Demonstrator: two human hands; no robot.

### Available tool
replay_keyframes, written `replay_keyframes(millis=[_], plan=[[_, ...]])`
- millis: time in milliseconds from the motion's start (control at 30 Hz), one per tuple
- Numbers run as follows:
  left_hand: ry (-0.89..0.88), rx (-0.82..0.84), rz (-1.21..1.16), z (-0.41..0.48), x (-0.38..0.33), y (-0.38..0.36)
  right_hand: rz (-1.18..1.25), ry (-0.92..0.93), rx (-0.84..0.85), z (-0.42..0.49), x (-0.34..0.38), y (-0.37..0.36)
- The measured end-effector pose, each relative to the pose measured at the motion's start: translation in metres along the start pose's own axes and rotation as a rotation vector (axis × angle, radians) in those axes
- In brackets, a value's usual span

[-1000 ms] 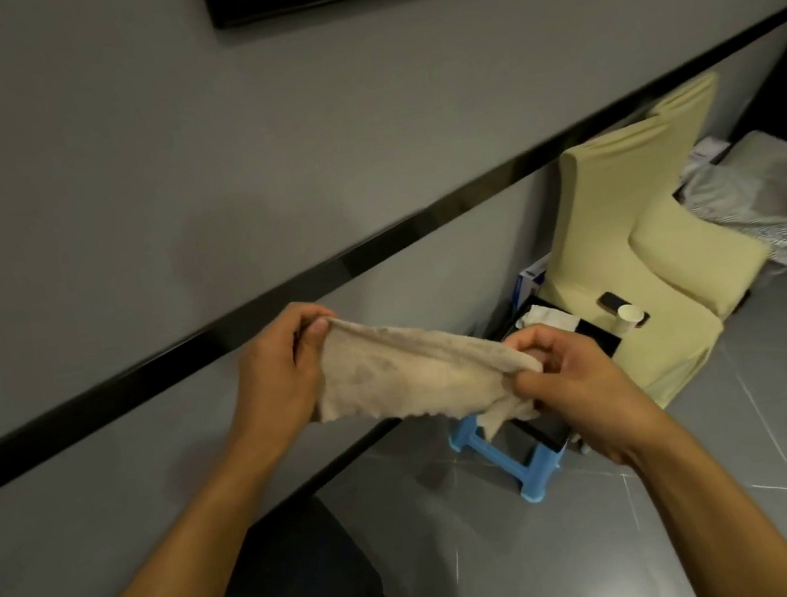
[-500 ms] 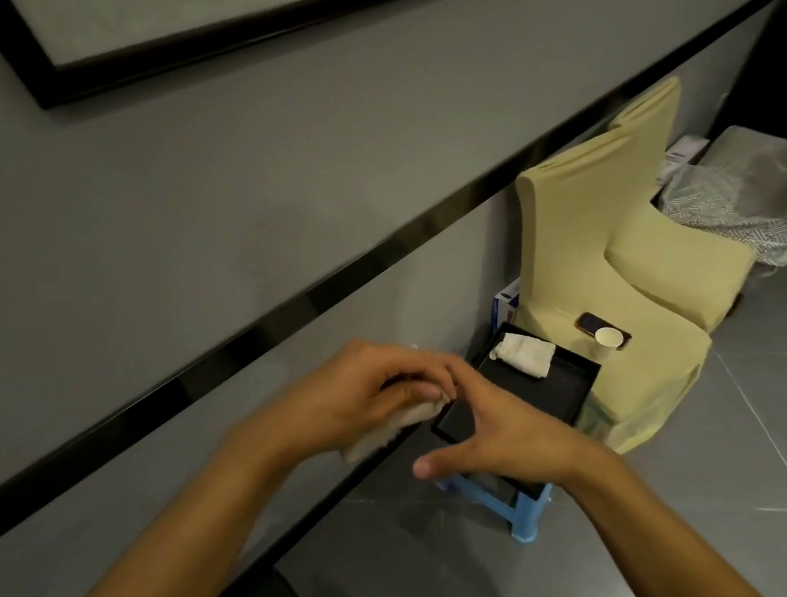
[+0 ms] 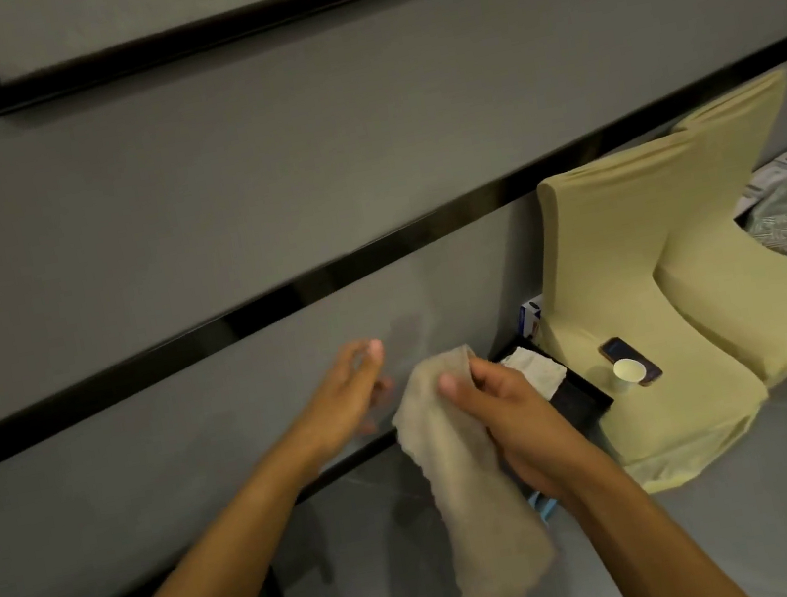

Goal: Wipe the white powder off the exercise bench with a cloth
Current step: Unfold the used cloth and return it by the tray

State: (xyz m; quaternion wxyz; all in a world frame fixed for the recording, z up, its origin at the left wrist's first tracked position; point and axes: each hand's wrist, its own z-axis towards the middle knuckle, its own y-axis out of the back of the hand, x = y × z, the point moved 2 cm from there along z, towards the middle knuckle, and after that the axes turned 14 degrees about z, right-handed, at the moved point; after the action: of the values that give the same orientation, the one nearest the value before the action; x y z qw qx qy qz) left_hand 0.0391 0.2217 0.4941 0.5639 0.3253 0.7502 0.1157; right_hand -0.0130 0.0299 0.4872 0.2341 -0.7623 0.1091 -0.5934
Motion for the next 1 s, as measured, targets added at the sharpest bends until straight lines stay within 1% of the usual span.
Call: replay_keyframes(millis=[33, 67, 100, 133, 167, 233, 267, 333, 400, 467, 533, 567, 600, 667, 700, 767, 833, 867, 900, 1000], plan=[[0.064, 0.144, -0.16, -0.007, 0.005, -0.016, 0.11, -0.042, 0.007, 0.002, -0.001, 0.006], [0.067, 0.252, -0.31, -0.014, 0.004, -0.029, 0.189, -0.071, 0.012, 0.005, 0.0, 0.01], [0.041, 0.295, -0.429, -0.017, 0.004, -0.039, 0.228, -0.087, 0.009, 0.009, 0.0, 0.014], [0.007, 0.277, -0.514, -0.018, 0.003, -0.046, 0.246, -0.092, 0.006, 0.013, 0.001, 0.018], [-0.02, 0.212, -0.545, -0.014, 0.005, -0.05, 0.252, -0.09, 0.004, 0.017, 0.002, 0.021], [-0.074, 0.059, -0.49, -0.002, 0.007, -0.053, 0.237, -0.092, -0.001, 0.028, 0.004, 0.028], [-0.109, -0.004, -0.443, 0.006, 0.011, -0.053, 0.193, -0.087, -0.003, 0.034, 0.006, 0.032], [-0.171, -0.112, -0.406, 0.019, 0.014, -0.052, 0.002, -0.058, -0.036, 0.045, 0.01, 0.042], [-0.199, -0.21, -0.396, 0.033, 0.017, -0.052, -0.214, -0.055, -0.104, 0.057, 0.013, 0.054], [-0.196, -0.254, -0.361, 0.048, 0.02, -0.056, -0.305, -0.093, -0.123, 0.066, 0.016, 0.066], [-0.157, -0.215, -0.352, 0.06, 0.027, -0.061, -0.36, -0.15, -0.066, 0.075, 0.018, 0.072], [-0.149, -0.2, -0.33, 0.067, 0.031, -0.063, -0.445, -0.176, -0.037, 0.082, 0.017, 0.076], [-0.157, -0.212, -0.266, 0.074, 0.037, -0.066, -0.597, -0.189, -0.013, 0.091, 0.014, 0.08], [-0.202, -0.292, -0.039, 0.087, 0.046, -0.069, -0.956, -0.15, 0.005, 0.11, 0.006, 0.09], [-0.223, -0.335, 0.074, 0.094, 0.049, -0.071, -1.073, -0.118, 0.001, 0.119, 0.001, 0.093], [-0.253, -0.389, 0.255, 0.11, 0.057, -0.076, -1.16, -0.076, -0.009, 0.132, -0.013, 0.1], [-0.231, -0.394, 0.316, 0.125, 0.065, -0.081, -1.136, -0.006, -0.042, 0.141, -0.026, 0.114], [-0.214, -0.384, 0.303, 0.135, 0.069, -0.084, -1.046, 0.003, -0.07, 0.145, -0.032, 0.123], [-0.208, -0.35, 0.263, 0.144, 0.073, -0.087, -0.889, -0.018, -0.106, 0.148, -0.035, 0.13], [-0.153, -0.163, 0.023, 0.169, 0.079, -0.103, -0.289, -0.181, -0.183, 0.154, -0.047, 0.146]])
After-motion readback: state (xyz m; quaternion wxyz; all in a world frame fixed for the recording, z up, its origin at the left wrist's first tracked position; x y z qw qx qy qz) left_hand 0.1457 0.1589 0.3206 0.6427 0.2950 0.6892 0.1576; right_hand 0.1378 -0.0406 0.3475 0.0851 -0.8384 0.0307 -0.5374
